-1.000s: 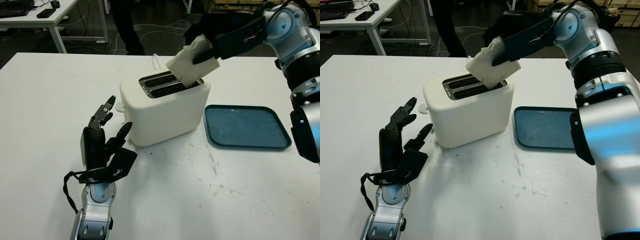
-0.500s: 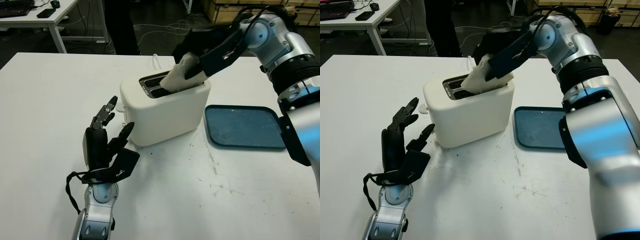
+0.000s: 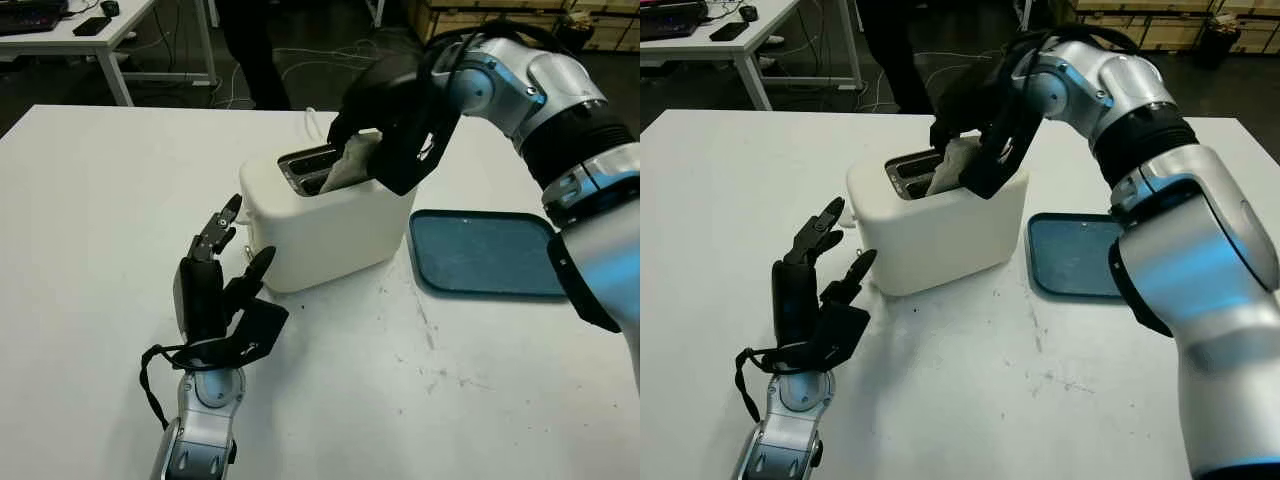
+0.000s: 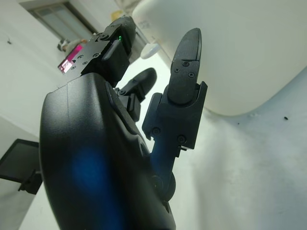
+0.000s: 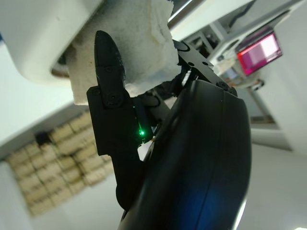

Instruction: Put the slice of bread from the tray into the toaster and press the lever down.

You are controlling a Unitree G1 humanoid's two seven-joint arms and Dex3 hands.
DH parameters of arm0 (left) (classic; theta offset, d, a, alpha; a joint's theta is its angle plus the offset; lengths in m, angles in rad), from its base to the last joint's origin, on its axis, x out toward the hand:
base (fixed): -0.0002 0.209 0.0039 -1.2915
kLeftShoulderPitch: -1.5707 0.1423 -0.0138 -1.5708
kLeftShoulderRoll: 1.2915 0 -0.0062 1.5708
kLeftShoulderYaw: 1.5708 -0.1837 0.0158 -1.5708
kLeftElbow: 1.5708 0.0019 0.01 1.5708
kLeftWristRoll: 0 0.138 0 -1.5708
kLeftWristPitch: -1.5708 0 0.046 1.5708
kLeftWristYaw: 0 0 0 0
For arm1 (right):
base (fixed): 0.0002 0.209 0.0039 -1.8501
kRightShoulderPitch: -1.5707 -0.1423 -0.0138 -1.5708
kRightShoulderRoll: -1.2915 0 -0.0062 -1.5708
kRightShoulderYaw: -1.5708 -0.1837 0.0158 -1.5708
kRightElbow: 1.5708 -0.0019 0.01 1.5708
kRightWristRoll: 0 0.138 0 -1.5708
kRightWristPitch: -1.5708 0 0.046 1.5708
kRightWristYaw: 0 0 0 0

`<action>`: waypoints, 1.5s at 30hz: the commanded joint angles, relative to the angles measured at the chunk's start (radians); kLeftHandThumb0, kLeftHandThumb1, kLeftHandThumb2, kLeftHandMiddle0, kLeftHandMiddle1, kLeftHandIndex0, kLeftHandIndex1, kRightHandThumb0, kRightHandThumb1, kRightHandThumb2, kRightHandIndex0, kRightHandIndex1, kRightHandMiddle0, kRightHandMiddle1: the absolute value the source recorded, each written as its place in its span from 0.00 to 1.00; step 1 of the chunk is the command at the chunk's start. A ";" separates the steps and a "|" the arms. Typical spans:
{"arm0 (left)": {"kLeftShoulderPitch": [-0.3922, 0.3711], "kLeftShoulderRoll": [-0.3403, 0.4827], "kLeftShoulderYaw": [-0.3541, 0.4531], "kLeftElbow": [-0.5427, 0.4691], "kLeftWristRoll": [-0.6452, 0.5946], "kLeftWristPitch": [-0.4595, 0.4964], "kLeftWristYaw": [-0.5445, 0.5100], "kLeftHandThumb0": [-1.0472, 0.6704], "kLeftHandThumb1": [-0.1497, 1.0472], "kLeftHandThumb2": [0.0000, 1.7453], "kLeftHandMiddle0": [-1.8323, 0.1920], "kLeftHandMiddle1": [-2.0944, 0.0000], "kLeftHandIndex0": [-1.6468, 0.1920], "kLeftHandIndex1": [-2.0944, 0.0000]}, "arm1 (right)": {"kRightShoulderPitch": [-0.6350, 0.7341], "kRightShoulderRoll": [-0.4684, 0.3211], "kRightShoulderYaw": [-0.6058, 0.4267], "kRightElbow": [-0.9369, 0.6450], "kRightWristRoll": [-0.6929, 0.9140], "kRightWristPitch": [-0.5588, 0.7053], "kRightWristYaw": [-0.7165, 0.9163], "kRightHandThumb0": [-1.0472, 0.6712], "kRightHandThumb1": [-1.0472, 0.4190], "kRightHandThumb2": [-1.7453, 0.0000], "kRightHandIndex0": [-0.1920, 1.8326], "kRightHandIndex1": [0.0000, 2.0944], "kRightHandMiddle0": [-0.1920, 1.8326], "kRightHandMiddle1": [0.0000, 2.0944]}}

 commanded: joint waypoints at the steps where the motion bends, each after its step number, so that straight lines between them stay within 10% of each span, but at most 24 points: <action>1: 0.004 -0.033 -0.009 0.014 0.011 -0.017 0.017 0.35 0.89 0.05 0.75 0.63 0.61 1.00 | -0.027 -0.002 0.026 -0.031 -0.047 -0.006 -0.036 0.36 0.09 0.95 0.51 0.53 0.52 0.30; 4: 0.003 -0.037 -0.016 0.023 0.005 -0.025 0.030 0.35 0.89 0.05 0.76 0.62 0.61 1.00 | -0.020 0.002 0.035 -0.051 -0.072 -0.008 -0.076 0.35 0.09 0.95 0.40 0.51 0.52 0.26; 8: 0.005 -0.036 -0.025 0.030 0.009 -0.024 0.043 0.36 0.89 0.06 0.76 0.62 0.61 1.00 | -0.020 0.010 0.074 -0.077 -0.129 0.002 -0.094 0.21 0.09 0.95 0.57 0.61 0.55 0.16; 12: 0.014 -0.037 -0.029 0.030 0.003 -0.025 0.052 0.35 0.89 0.06 0.76 0.62 0.61 1.00 | -0.005 0.008 0.081 -0.098 -0.147 0.003 -0.128 0.12 0.09 0.98 0.29 0.42 0.47 0.04; 23: 0.019 -0.030 -0.025 0.032 -0.005 -0.039 0.056 0.36 0.89 0.05 0.76 0.61 0.61 1.00 | -0.033 -0.007 0.070 -0.062 -0.134 -0.030 -0.204 0.16 0.12 1.00 0.18 0.41 0.42 0.00; 37: 0.025 -0.010 0.005 -0.007 -0.004 -0.028 0.019 0.36 0.89 0.05 0.76 0.61 0.61 1.00 | 0.006 -0.056 -0.163 0.058 0.105 -0.047 -0.268 0.23 0.16 1.00 0.31 0.49 0.49 0.03; 45: 0.039 0.042 0.058 -0.085 0.016 -0.020 -0.037 0.35 0.89 0.05 0.76 0.62 0.61 1.00 | 0.358 -0.172 -0.498 0.011 0.515 -0.115 -0.315 0.31 0.14 1.00 0.52 0.19 0.53 0.01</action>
